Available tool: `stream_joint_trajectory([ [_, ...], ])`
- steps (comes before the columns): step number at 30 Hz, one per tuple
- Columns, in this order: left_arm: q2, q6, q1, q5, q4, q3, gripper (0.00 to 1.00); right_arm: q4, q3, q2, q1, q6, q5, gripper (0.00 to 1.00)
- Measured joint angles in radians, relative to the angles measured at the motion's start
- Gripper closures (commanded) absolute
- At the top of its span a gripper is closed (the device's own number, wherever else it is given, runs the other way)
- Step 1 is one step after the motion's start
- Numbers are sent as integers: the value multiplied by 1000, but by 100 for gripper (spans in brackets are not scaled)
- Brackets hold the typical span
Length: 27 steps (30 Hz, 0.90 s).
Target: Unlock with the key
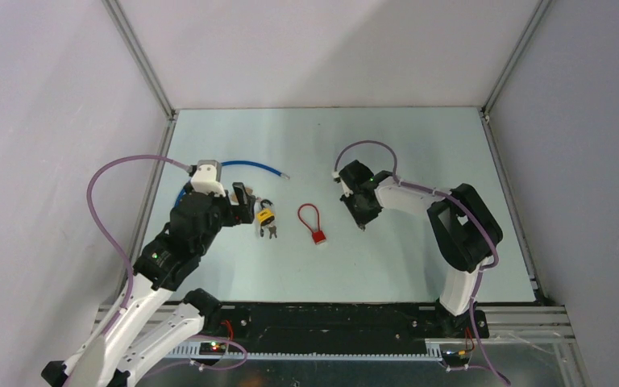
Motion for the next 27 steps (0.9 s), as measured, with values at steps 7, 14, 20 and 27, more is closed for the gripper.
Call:
stream_joint_trajectory([
  [7, 0, 0, 13, 6, 0, 0, 10, 7, 4, 3, -58, 164, 15, 80],
  [14, -1, -1, 21, 8, 0, 0, 10, 0, 4, 3, -50, 237, 20, 75],
  [20, -4, -1, 23, 16, 0, -1, 10, -14, 4, 2, -47, 273, 24, 73],
  [27, -5, -2, 28, 27, 0, -1, 10, -14, 3, 2, -47, 286, 23, 79],
])
